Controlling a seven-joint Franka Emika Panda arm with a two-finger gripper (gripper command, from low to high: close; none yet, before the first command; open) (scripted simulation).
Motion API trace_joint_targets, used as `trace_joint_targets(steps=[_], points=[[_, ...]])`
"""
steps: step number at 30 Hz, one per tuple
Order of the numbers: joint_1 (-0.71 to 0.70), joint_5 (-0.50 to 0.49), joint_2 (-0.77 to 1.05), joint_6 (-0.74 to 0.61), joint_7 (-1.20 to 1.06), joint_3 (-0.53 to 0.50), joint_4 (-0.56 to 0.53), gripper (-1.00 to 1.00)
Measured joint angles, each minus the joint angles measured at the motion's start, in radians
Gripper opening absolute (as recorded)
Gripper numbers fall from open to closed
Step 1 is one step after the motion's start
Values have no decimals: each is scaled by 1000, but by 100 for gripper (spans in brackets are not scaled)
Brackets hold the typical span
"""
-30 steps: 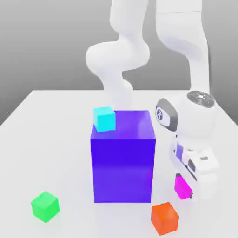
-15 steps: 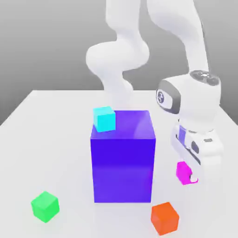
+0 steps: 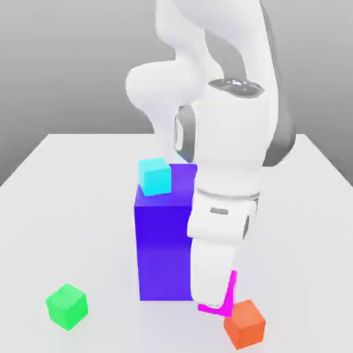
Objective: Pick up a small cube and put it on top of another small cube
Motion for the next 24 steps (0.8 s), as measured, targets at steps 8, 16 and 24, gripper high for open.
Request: trace_joint_targets(steps=[8,16,24], points=[[-160,57,-10,-76,-307,-67,9,-100],[-275,131,-19,-131,-593,-98,-56,-100],[-357,251,60,-77,-798,-80,-51,-100]])
